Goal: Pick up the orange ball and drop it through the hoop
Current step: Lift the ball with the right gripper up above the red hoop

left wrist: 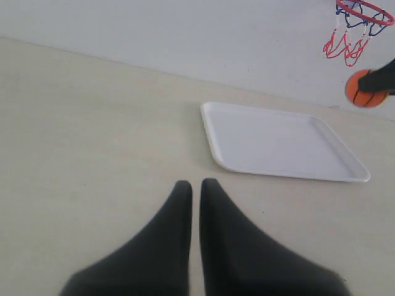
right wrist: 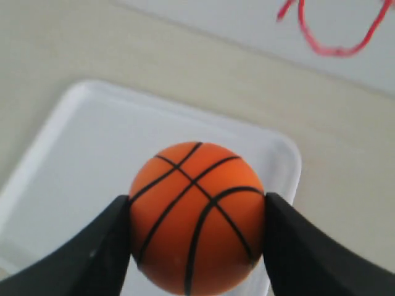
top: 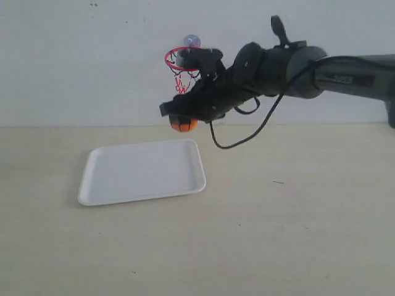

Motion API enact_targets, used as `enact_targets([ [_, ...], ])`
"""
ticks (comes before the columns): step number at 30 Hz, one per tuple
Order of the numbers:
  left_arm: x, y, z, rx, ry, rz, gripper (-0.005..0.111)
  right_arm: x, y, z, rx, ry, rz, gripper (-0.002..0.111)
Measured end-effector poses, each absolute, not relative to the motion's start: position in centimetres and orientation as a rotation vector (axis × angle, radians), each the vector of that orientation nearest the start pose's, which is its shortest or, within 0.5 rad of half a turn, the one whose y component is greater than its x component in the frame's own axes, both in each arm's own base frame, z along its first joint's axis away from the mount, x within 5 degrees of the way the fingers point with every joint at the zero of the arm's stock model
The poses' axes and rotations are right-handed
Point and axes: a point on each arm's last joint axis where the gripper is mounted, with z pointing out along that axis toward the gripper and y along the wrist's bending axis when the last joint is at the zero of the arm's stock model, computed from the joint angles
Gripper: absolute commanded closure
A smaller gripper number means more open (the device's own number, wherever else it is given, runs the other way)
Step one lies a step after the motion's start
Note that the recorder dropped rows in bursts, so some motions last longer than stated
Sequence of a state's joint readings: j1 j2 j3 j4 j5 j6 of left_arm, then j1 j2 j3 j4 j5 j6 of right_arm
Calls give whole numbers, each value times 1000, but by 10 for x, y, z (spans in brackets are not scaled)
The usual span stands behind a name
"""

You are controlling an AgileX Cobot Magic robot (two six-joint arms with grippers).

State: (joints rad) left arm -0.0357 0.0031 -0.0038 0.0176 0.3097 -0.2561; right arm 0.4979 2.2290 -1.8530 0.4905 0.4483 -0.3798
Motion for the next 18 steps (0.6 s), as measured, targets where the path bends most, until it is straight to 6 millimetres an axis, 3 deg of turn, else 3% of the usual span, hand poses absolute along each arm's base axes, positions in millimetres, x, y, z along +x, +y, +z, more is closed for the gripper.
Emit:
enact_targets([
  [4, 54, -1, 186, -186, 1787, -192, 103, 448, 251, 260, -485, 2100, 561, 108],
  [8, 54, -1, 186, -186, 1787, -192, 103, 464, 229, 278, -239, 2013, 646, 108],
  [18, 54, -1, 186, -186, 1787, -192, 103, 481, 227, 310, -65, 1812, 697, 108],
])
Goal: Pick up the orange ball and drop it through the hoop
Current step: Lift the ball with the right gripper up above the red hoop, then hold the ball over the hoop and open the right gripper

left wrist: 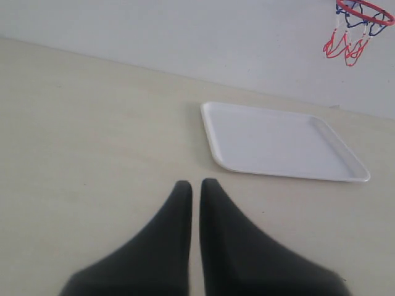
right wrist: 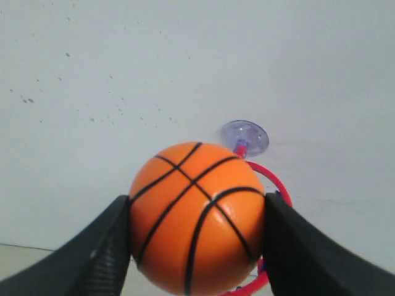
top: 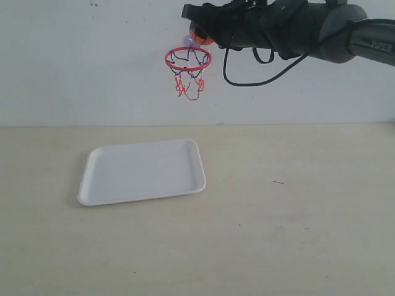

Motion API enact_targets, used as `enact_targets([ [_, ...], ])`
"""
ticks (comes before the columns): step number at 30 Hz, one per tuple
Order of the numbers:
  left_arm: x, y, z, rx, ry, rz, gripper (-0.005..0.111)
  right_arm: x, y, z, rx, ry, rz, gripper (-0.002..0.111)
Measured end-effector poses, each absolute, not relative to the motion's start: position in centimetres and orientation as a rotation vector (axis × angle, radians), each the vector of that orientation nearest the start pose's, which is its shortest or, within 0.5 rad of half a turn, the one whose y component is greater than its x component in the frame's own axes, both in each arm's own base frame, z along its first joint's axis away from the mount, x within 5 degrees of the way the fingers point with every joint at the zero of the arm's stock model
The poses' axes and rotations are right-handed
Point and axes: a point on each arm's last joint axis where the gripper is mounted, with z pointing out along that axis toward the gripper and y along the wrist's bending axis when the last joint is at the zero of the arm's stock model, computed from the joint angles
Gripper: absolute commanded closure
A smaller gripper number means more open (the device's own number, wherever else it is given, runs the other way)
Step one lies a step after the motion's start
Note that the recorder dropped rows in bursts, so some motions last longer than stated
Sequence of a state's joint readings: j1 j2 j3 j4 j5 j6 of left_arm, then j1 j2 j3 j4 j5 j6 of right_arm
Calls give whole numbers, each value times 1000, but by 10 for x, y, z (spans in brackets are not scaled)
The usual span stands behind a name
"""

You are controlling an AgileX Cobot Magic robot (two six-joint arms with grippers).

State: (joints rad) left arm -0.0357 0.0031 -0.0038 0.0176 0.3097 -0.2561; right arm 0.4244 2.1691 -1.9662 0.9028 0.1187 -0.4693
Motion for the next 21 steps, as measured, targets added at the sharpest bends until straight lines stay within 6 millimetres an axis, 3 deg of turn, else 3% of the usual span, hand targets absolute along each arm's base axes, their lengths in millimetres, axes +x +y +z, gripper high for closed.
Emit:
enact_targets([
  [7, 54, -1, 186, -186, 1787, -192, 103, 499, 238, 298, -80, 1803, 725, 108],
  [21, 54, -1, 186, -186, 1787, -192, 103, 502, 241, 296, -147, 1783, 678, 108],
])
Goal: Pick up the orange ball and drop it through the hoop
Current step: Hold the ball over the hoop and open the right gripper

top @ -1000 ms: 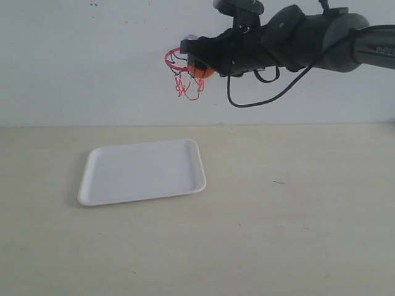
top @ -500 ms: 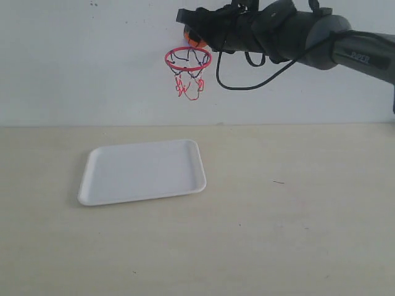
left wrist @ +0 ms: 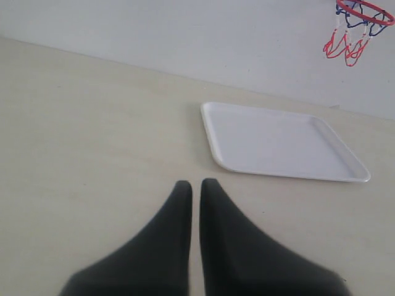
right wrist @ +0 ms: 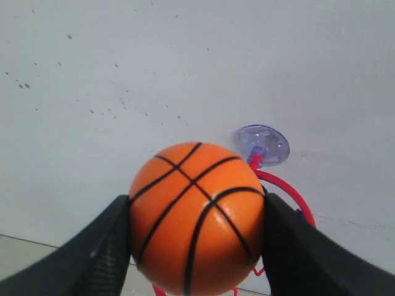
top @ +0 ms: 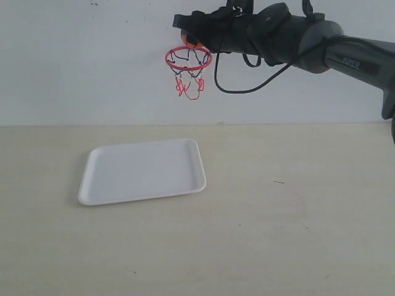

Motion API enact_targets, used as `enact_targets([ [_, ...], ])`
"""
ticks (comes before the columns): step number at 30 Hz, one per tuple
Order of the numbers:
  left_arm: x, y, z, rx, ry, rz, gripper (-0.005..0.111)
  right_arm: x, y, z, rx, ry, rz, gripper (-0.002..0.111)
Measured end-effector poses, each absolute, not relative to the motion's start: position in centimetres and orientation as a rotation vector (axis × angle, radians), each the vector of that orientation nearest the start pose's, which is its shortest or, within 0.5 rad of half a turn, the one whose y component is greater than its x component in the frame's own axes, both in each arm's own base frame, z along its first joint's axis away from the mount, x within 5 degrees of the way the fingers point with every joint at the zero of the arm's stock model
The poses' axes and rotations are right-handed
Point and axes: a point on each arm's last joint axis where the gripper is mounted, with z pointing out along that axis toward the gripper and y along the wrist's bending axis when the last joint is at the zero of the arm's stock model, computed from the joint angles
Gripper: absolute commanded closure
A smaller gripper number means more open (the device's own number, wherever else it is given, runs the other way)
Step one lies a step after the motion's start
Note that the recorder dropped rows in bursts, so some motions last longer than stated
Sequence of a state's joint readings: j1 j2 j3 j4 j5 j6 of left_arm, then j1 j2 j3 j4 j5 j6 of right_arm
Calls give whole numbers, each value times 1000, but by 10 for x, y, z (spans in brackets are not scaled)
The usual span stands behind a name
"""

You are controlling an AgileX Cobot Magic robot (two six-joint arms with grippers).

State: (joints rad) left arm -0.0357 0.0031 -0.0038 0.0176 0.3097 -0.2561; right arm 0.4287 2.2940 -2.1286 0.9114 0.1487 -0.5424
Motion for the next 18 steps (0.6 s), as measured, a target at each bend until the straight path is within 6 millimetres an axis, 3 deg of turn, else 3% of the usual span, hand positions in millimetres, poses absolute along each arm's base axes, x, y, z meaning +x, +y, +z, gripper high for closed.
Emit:
enact_targets([
  [10, 54, -1, 186, -186, 1787, -192, 103, 502, 241, 296, -151, 1782, 675, 106],
  [18, 54, -1, 186, -186, 1787, -192, 103, 502, 241, 296, -149, 1782, 676, 72],
])
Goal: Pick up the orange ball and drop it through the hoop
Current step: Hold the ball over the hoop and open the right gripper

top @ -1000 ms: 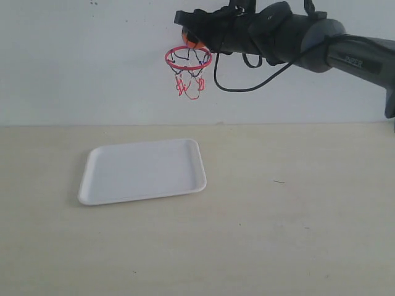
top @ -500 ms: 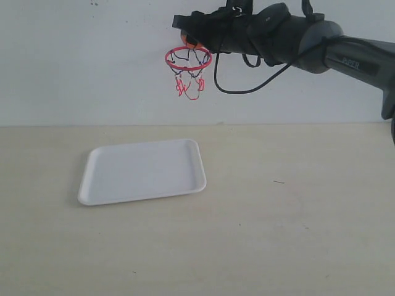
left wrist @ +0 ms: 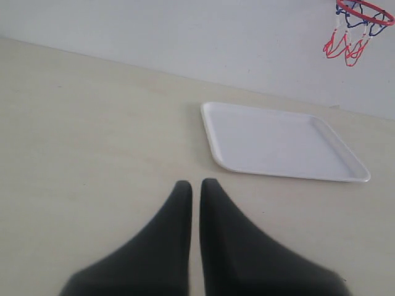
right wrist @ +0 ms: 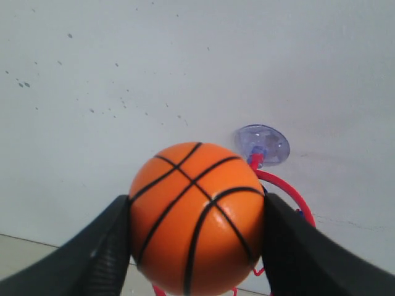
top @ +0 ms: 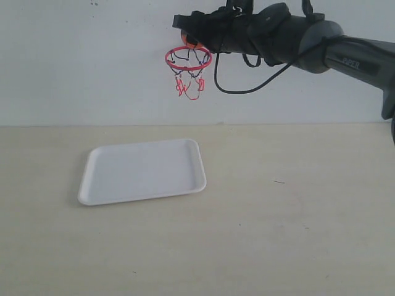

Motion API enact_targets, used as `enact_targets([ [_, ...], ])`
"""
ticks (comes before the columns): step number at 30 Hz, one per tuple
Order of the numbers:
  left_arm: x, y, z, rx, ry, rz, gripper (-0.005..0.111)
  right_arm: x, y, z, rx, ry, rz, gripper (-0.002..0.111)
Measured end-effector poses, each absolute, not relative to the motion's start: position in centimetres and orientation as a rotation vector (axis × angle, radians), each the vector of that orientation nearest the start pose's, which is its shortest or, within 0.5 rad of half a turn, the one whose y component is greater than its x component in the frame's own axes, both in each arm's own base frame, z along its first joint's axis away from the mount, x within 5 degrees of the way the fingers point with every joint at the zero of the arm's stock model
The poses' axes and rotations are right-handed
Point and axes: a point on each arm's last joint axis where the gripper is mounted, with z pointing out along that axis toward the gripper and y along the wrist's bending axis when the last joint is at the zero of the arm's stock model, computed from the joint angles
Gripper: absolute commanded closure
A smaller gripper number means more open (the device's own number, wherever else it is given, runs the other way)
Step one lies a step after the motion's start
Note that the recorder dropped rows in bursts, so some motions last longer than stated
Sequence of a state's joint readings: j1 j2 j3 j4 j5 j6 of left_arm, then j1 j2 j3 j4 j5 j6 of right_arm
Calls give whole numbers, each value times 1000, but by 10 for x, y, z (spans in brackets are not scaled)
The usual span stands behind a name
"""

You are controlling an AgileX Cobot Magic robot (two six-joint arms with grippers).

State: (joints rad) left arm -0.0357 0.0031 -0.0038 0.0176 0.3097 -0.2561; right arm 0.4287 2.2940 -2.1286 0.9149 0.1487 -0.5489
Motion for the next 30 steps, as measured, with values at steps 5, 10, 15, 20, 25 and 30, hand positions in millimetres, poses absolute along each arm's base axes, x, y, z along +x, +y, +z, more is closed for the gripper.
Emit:
enact_targets([
  [5, 54, -1, 186, -186, 1787, -192, 103, 502, 241, 296, -151, 1782, 675, 67],
  [10, 54, -1, 186, -186, 1787, -192, 103, 502, 241, 296, -150, 1782, 676, 67],
  [15, 54, -1, 186, -186, 1787, -192, 103, 502, 241, 296, -155, 1781, 672, 52],
  [20, 54, -1, 186, -186, 1787, -192, 103, 502, 241, 296, -157, 1780, 670, 46],
  [25, 54, -1, 186, -186, 1787, -192, 103, 502, 241, 296, -159, 1780, 669, 46],
  [30, 54, -1, 186, -186, 1787, -192, 103, 502, 241, 296, -159, 1780, 669, 40],
])
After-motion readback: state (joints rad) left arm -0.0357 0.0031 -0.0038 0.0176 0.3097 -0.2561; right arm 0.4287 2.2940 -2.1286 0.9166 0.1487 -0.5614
